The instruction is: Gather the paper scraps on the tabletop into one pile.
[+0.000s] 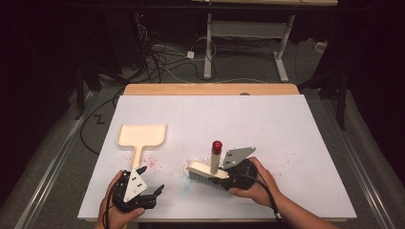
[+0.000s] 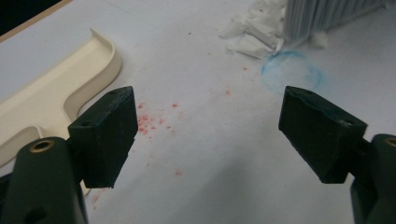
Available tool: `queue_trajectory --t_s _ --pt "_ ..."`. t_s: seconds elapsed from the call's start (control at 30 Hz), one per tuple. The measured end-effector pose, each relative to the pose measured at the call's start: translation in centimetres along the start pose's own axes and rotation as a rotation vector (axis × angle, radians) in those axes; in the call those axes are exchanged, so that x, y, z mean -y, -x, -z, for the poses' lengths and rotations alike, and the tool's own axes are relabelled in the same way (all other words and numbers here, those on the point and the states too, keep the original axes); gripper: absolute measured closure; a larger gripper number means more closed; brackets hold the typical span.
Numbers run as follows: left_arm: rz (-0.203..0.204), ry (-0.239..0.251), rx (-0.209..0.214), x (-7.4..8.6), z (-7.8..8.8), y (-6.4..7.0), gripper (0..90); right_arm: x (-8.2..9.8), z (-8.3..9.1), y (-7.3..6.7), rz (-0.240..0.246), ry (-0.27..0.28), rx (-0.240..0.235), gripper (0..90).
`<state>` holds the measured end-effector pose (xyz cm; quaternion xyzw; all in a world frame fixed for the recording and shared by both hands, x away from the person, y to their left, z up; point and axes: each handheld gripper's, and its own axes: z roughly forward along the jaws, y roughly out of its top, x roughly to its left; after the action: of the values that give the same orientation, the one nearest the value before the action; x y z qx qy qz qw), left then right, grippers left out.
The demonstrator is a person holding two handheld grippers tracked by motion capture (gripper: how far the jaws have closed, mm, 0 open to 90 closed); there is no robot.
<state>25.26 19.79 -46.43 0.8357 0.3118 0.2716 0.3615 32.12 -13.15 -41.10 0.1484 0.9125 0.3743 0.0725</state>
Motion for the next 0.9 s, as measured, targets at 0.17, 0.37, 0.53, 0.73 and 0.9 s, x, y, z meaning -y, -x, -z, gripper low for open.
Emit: queue_trajectory --t_s 0.17,0.37,0.53,0.73,0.9 --pt "-0.025 -0.033 0.008 -0.1 -0.4 0.5 18.6 0.8 5.0 0.6 -0.026 0.092 0.079 67.9" --pt "-0.031 -0.045 0.02 -0.1 -0.5 0.9 18.6 3.1 8.6 1.5 -0.139 0.097 0.239 67.9" --pt "-0.038 -0.051 0.024 -0.3 -0.6 1.0 18.6 6.0 8.5 2.9 -0.27 0.007 0.453 67.9" --pt "-0.044 -0.05 0.033 -0.5 -0.7 1.2 18.7 6.4 6.4 3.6 -0.347 -0.045 0.53 68.0" --pt "-0.051 -0.05 0.043 -0.5 -0.8 1.2 18.8 5.3 4.0 3.0 -0.366 -0.045 0.507 67.9"
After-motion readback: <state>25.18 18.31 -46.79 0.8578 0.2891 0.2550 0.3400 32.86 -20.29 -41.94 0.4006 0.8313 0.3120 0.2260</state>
